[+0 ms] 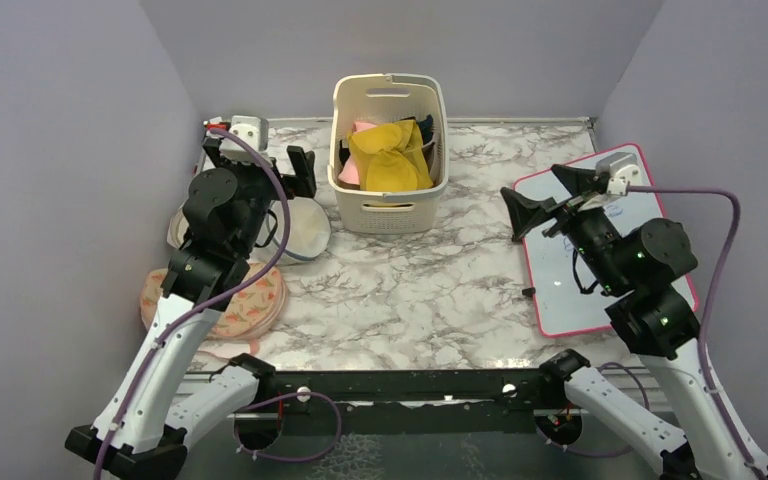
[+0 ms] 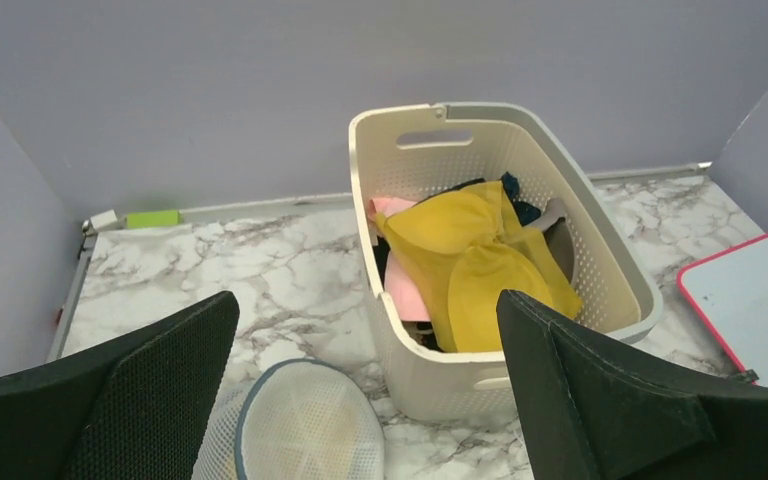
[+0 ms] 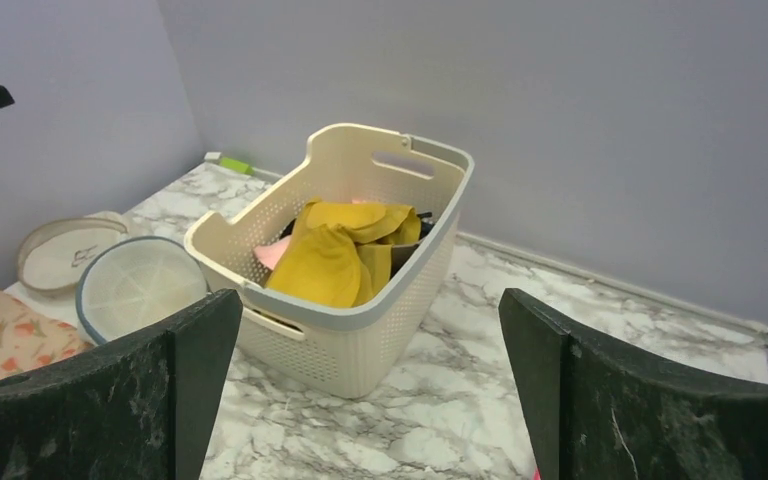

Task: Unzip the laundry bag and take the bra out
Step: Pick up the laundry bag at the center of the board.

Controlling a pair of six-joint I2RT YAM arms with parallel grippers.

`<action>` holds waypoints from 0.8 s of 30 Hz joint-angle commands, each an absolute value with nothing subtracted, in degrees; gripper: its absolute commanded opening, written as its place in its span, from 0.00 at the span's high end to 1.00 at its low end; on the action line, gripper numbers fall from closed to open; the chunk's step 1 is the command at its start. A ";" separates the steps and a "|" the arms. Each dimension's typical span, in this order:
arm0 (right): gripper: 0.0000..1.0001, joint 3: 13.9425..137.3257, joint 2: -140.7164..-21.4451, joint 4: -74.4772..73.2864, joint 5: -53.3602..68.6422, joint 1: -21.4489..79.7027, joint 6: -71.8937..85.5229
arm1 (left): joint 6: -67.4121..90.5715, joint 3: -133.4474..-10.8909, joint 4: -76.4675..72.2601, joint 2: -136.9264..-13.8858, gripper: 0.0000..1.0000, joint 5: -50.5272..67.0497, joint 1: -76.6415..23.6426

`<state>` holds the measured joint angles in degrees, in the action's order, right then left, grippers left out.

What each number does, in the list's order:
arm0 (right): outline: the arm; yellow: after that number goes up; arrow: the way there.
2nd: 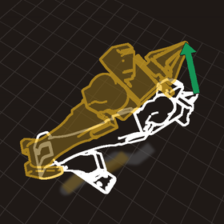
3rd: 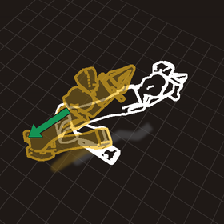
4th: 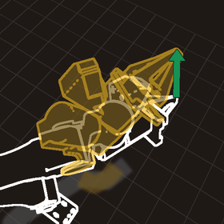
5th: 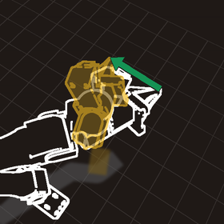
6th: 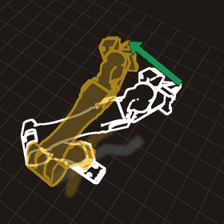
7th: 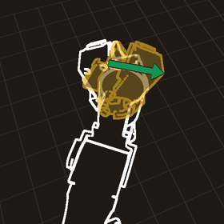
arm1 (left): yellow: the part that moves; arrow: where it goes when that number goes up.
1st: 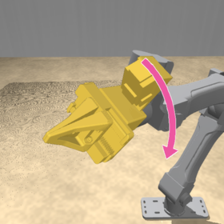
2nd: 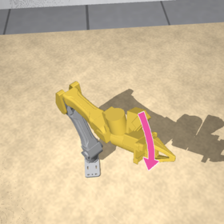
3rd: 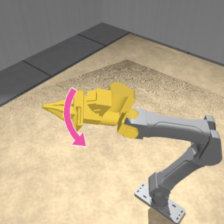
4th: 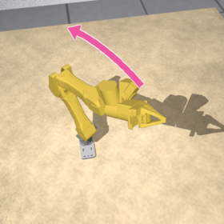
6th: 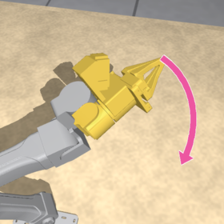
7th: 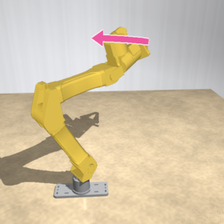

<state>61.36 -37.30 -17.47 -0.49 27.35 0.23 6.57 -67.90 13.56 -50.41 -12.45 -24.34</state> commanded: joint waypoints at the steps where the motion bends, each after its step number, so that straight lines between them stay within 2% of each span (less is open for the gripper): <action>1: 0.00 58.97 -40.40 -12.68 -3.50 29.27 3.80 | 10.29 -65.21 11.22 -51.65 0.01 -10.04 -22.28; 16: 0.00 56.04 -55.32 -9.99 -12.76 34.36 21.94 | 15.46 -57.92 14.91 -58.61 0.01 -4.87 -16.93; 24: 0.00 49.73 -55.06 -2.60 -7.42 35.22 23.97 | 25.11 -50.54 16.92 -58.17 0.01 -0.22 -15.43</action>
<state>52.71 -56.62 -8.97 -9.61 34.57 21.17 17.78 -54.11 15.77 -59.16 -5.32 -16.43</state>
